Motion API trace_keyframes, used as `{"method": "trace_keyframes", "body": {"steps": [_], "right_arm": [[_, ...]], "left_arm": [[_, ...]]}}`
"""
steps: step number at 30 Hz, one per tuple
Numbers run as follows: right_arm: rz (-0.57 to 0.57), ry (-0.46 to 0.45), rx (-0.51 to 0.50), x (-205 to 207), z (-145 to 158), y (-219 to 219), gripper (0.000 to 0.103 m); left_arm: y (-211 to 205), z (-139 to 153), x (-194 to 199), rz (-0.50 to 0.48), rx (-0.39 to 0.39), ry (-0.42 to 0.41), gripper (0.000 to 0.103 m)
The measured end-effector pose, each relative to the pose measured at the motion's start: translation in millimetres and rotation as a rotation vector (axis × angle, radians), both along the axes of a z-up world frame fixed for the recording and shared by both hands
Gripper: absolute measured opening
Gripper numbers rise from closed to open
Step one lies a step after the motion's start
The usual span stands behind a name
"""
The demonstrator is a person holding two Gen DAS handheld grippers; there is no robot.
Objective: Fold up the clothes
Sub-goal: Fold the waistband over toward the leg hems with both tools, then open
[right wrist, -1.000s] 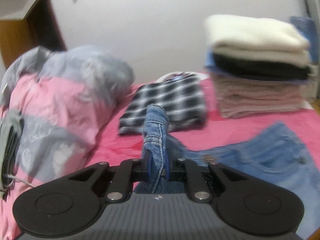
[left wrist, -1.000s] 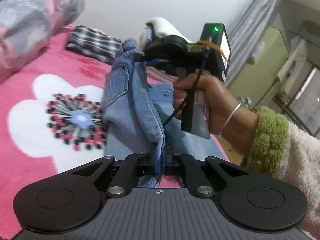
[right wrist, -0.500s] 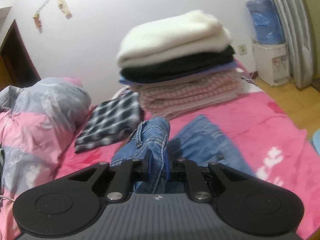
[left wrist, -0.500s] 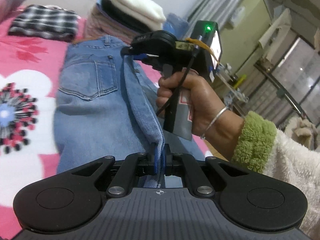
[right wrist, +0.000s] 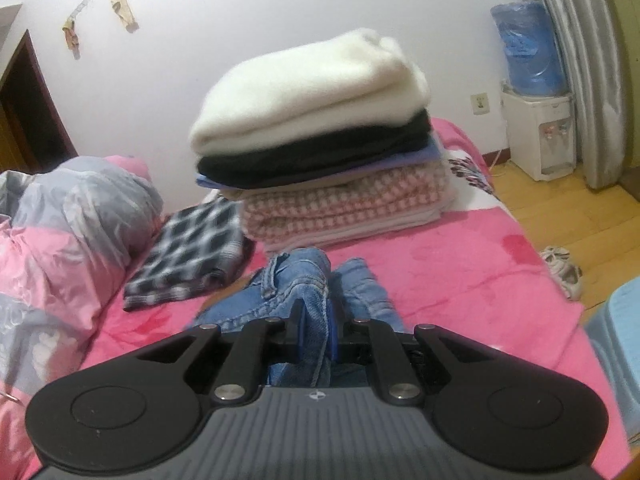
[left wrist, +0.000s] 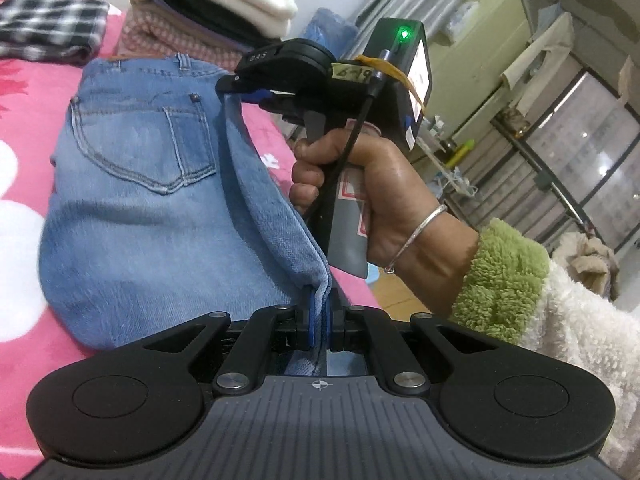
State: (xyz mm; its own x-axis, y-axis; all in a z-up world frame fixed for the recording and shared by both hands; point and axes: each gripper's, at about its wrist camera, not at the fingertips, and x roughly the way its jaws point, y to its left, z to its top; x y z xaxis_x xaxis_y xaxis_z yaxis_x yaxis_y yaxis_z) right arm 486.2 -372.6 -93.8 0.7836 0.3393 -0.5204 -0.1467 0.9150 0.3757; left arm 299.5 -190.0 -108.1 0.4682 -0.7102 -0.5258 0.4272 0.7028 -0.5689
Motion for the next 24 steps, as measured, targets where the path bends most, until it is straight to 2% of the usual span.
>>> {"method": "trace_keyframes", "body": {"steps": [6,8,9,11,12,13,16,19,24], "right_arm": [[-0.04,0.055,-0.025,4,-33,-15,0.01],[-0.05,0.069,0.002,3,-41,-22,0.011],[-0.053,0.073,0.026,1,-43,-27,0.014],[-0.058,0.082,0.075,-5,-43,-37,0.022],[-0.06,0.091,0.094,-7,-43,-42,0.027],[-0.061,0.098,0.116,-9,-43,-48,0.031],[-0.052,0.115,0.199,-20,-43,-67,0.033],[-0.044,0.134,0.28,-33,-44,-85,0.033],[-0.055,0.18,0.447,-60,-46,-110,0.034]], "left_arm": [[-8,-21,5,-0.017,0.043,0.029,0.004],[-7,-26,5,-0.016,0.043,0.042,0.005],[-4,-26,4,-0.016,0.036,0.05,0.01],[2,-21,4,-0.019,0.003,0.068,0.023],[7,-18,4,-0.022,-0.017,0.075,0.035],[11,-13,2,-0.027,-0.034,0.073,0.042],[26,2,-4,-0.045,-0.058,0.041,0.054],[43,11,-5,-0.042,-0.105,0.056,0.062],[85,12,0,0.037,-0.28,0.21,0.065]]}}
